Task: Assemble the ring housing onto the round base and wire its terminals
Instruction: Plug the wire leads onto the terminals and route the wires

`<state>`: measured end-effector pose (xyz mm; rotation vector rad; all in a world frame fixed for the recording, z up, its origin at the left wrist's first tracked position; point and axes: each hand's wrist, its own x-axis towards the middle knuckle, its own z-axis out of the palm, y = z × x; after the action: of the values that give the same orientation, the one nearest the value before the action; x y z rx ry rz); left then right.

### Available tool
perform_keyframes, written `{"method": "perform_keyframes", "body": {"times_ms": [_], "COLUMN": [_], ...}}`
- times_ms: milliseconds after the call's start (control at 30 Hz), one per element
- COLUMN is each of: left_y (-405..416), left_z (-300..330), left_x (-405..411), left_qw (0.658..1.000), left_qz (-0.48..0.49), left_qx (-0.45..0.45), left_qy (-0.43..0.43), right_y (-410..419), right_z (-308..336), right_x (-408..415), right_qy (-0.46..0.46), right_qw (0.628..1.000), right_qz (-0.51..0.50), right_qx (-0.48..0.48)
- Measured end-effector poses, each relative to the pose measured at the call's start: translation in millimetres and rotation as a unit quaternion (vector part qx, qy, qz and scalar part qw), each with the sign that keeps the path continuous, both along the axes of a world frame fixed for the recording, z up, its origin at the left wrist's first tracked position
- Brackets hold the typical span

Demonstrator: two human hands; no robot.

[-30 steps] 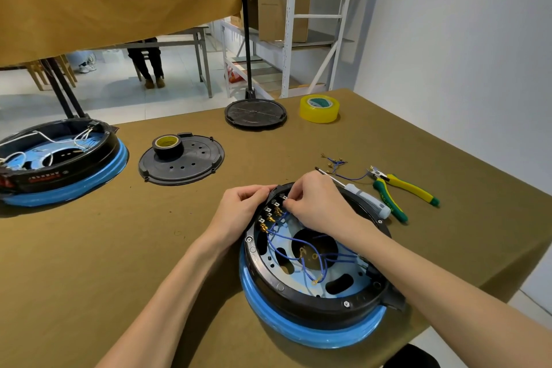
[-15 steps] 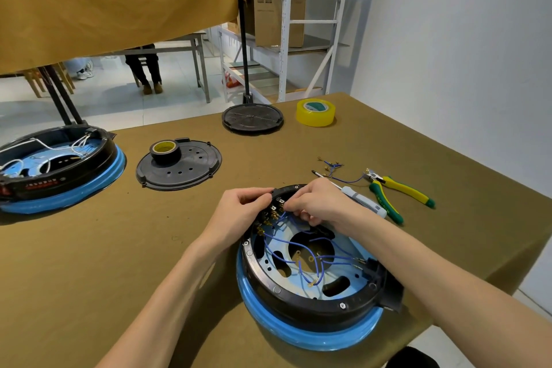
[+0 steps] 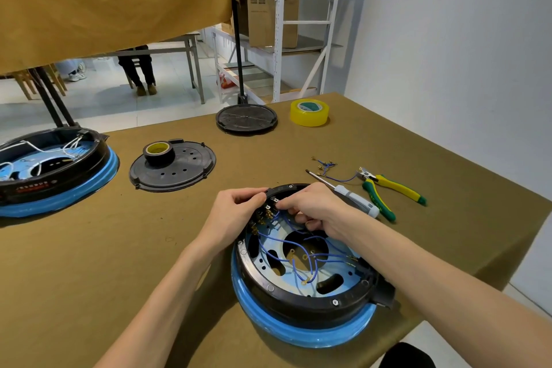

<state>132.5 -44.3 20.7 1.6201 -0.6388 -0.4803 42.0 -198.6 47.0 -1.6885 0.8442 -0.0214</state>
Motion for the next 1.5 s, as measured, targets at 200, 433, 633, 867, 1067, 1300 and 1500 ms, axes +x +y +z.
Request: {"method": "perform_keyframes", "body": {"times_ms": [200, 433, 633, 867, 1067, 1300, 1500], "left_y": [-0.3, -1.3, 0.4, -0.5, -1.2, 0.5, -0.5], "left_z": [-0.3, 0.6, 1.1, -0.2, -0.9, 2.3, -0.6], "left_x": [-0.9, -3.2, -1.9, -1.2, -1.9, -1.1, 2.7], "left_qw": [1.0, 1.0, 1.0, 1.0, 1.0, 0.999, 1.0], "left_qz": [0.001, 0.003, 0.001, -0.003, -0.002, -0.029, -0.004], "left_qx": [-0.001, -0.003, -0.004, -0.009, -0.009, 0.022, 0.029], "left_qy": [-0.004, -0.008, 0.004, 0.007, -0.003, -0.007, 0.003], "right_y": [2.3, 11.0, 4.7, 5.1, 8.0, 3.7, -40.0], "right_z": [-6.5, -13.6, -5.8, -1.6, -1.1, 8.6, 41.0], "right_x": [-0.3, -0.6, -6.0, -1.3, 2.1, -9.3, -1.6], "right_qy": [-0.022, -0.074, -0.054, -0.011, -0.007, -0.036, -0.139], "right_qw": [0.999, 0.983, 0.996, 1.0, 0.999, 0.987, 0.936], "right_qz": [0.004, 0.02, 0.022, -0.024, -0.034, 0.065, 0.02], "right_qx": [-0.041, -0.168, -0.065, 0.007, -0.017, -0.141, -0.322]}}
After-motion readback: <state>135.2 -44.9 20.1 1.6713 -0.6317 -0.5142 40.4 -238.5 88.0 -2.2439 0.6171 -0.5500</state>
